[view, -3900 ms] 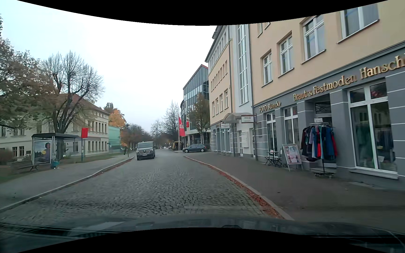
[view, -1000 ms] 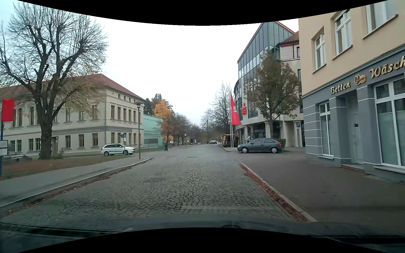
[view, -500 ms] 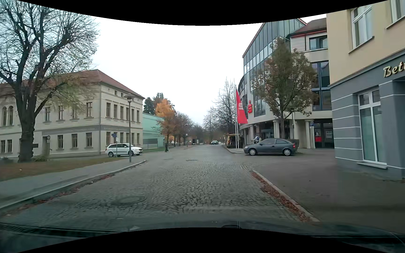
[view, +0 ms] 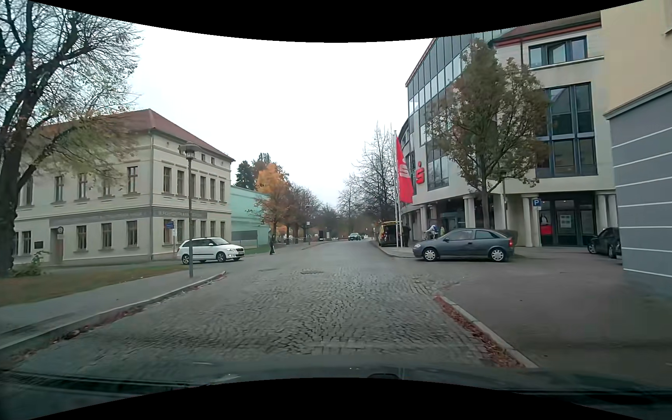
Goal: Follow the waypoints while adhering to traffic rules and regulations
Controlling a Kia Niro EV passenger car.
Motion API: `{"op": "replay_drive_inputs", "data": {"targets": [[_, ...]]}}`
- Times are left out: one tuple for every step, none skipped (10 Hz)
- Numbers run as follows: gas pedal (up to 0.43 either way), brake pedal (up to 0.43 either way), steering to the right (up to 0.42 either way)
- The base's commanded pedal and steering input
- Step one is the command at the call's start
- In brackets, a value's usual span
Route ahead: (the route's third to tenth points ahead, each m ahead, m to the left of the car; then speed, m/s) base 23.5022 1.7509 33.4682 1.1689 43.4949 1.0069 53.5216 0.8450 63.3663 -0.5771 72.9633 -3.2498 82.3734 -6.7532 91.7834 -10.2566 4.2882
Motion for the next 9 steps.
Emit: {"op": "replay_drive_inputs", "data": {"targets": [[0.000, 0.152, -0.017], [0.000, 0.159, -0.017], [0.000, 0.171, -0.015], [0.000, 0.171, -0.010], [0.000, 0.177, -0.002], [0.000, 0.171, 0.002], [0.000, 0.171, 0.003], [0.000, 0.171, -0.001], [0.000, 0.171, -0.003]]}}
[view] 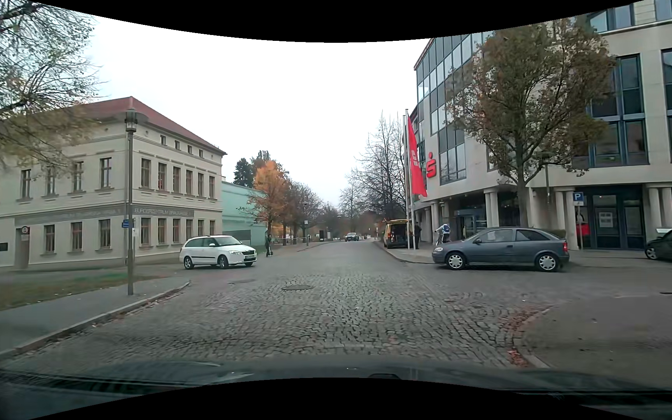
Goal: Follow the waypoints while adhering to traffic rules and regulations
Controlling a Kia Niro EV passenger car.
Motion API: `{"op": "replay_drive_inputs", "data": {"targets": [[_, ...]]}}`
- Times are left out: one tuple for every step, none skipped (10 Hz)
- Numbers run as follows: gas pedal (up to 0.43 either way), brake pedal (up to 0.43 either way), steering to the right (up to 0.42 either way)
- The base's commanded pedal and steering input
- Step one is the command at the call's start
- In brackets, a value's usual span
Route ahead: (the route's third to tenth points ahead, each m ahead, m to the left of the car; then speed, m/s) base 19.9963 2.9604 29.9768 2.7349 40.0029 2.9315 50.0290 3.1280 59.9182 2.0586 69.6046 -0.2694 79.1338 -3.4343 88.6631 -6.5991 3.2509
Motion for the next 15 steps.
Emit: {"op": "replay_drive_inputs", "data": {"targets": [[0.000, 0.177, -0.001], [0.000, 0.177, 0.000], [0.000, 0.189, 0.000], [0.000, 0.189, 0.001], [0.000, 0.189, 0.004], [0.000, 0.195, 0.004], [0.000, 0.201, 0.008], [0.000, 0.207, 0.008], [0.000, 0.207, 0.008], [0.000, 0.201, 0.015], [0.000, 0.201, 0.021], [0.000, 0.201, 0.023], [0.000, 0.189, 0.024], [0.000, 0.183, 0.028], [0.000, 0.152, 0.029]]}}
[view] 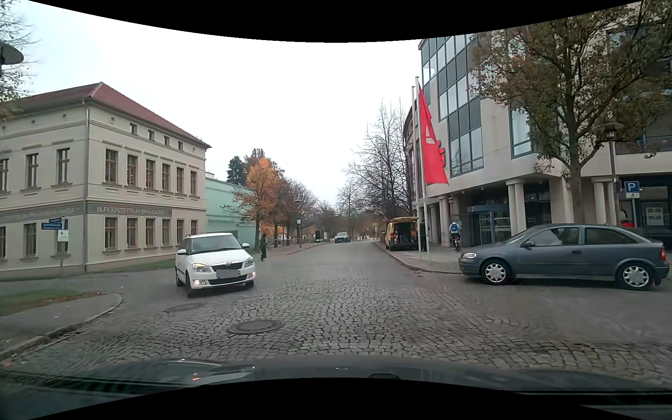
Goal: Follow the waypoints while adhering to traffic rules and regulations
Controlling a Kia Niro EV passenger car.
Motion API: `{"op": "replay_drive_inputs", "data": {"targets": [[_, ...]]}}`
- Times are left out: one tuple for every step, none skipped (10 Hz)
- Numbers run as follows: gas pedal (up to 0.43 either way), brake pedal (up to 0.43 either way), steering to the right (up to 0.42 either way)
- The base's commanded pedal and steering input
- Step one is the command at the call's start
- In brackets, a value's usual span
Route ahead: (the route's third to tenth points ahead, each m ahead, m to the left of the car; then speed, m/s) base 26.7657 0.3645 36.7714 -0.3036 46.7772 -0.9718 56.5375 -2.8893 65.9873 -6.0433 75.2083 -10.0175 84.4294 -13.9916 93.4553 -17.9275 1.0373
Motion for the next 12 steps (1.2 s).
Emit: {"op": "replay_drive_inputs", "data": {"targets": [[0.000, 0.146, 0.029], [0.000, 0.134, 0.027], [0.000, 0.122, 0.027], [0.000, 0.122, 0.026], [0.000, 0.116, 0.026], [0.000, 0.116, 0.026], [0.000, 0.140, 0.026], [0.000, 0.146, 0.026], [0.000, 0.152, 0.026], [0.000, 0.152, 0.026], [0.000, 0.159, 0.026], [0.000, 0.152, 0.026]]}}
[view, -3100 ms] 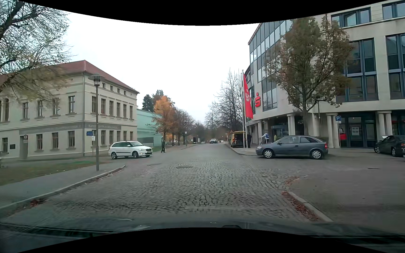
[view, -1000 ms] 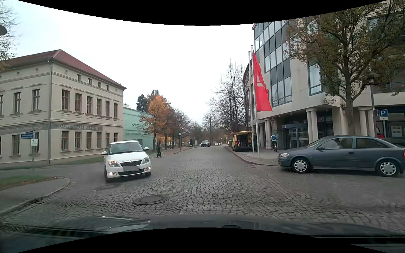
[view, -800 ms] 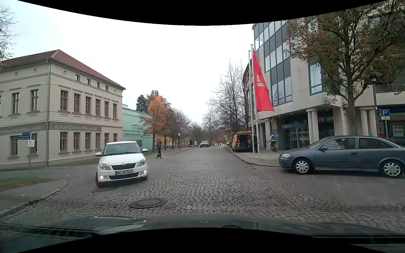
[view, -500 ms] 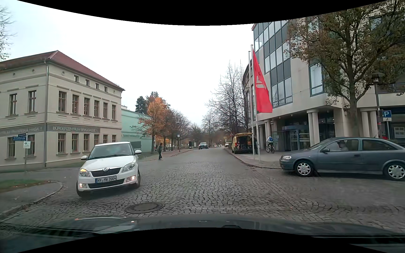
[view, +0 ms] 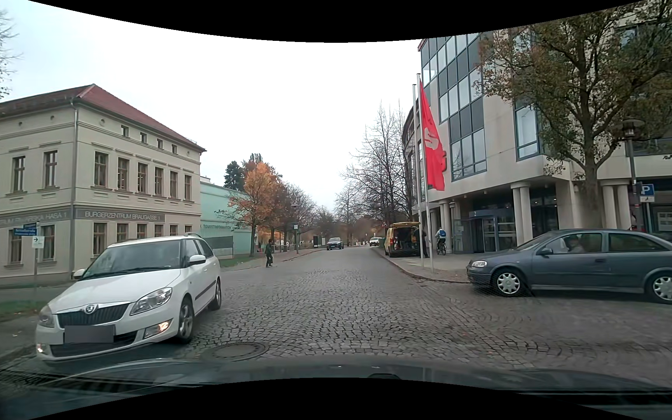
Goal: Follow the waypoints while adhering to traffic rules and regulations
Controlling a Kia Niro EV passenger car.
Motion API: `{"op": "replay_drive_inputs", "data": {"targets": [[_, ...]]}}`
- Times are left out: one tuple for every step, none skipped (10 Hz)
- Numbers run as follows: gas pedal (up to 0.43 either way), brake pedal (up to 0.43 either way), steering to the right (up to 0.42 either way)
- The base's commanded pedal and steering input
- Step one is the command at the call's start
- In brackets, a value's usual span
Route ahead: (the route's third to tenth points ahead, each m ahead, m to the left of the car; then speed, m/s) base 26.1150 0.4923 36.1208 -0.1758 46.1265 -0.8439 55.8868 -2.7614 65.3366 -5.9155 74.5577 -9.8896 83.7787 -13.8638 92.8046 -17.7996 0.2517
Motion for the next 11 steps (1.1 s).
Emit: {"op": "replay_drive_inputs", "data": {"targets": [[0.000, 0.159, 0.026], [0.000, 0.159, 0.026], [0.000, 0.159, 0.026], [0.000, 0.159, 0.026], [0.000, 0.159, 0.026], [0.000, 0.165, 0.026], [0.000, 0.201, 0.026], [0.000, 0.268, 0.026], [0.000, 0.348, 0.026], [0.000, 0.433, 0.026], [0.000, 0.463, 0.026]]}}
